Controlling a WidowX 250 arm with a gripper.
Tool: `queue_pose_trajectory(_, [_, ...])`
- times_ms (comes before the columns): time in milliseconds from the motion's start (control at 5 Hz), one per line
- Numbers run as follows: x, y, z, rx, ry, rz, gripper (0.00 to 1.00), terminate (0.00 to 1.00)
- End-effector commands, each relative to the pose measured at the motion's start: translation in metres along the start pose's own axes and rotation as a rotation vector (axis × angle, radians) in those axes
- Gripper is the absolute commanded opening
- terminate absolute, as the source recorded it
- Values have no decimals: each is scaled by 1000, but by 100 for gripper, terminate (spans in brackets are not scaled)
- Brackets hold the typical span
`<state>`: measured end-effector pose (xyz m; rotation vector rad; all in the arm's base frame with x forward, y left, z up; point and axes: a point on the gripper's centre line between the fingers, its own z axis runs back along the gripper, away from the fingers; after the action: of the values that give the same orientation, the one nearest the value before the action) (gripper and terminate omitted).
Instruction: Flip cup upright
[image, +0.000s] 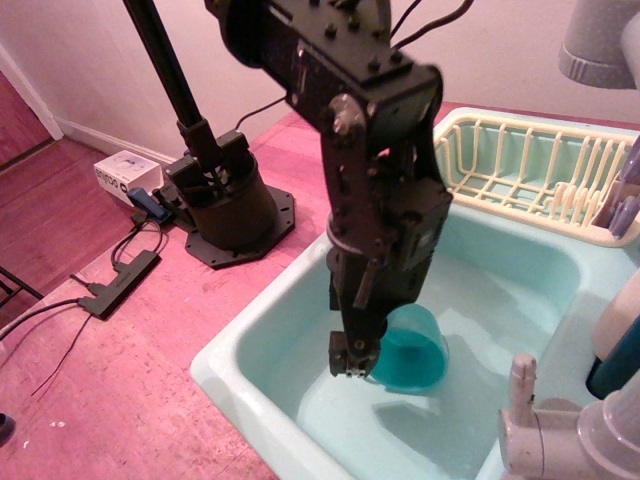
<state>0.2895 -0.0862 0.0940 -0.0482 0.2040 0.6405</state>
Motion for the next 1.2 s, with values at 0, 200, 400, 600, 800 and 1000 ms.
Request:
queue_pose_trajectory(0, [-5,3,13,-50,-53,15,100,0])
queue_pose_trajectory(200, [6,3,16,-15,-81,16,100,0])
queue_pose_trajectory(400, [26,22,26,-39,-159,100,100,0])
queue_pose_trajectory(600, [40,33,42,-80,-226,198,100,0])
queue_pose_trajectory(800, [48,34,45,-126,-237,258,0,0])
queue_pose_trajectory(1000, [38,34,30,-186,-221,305,0,0])
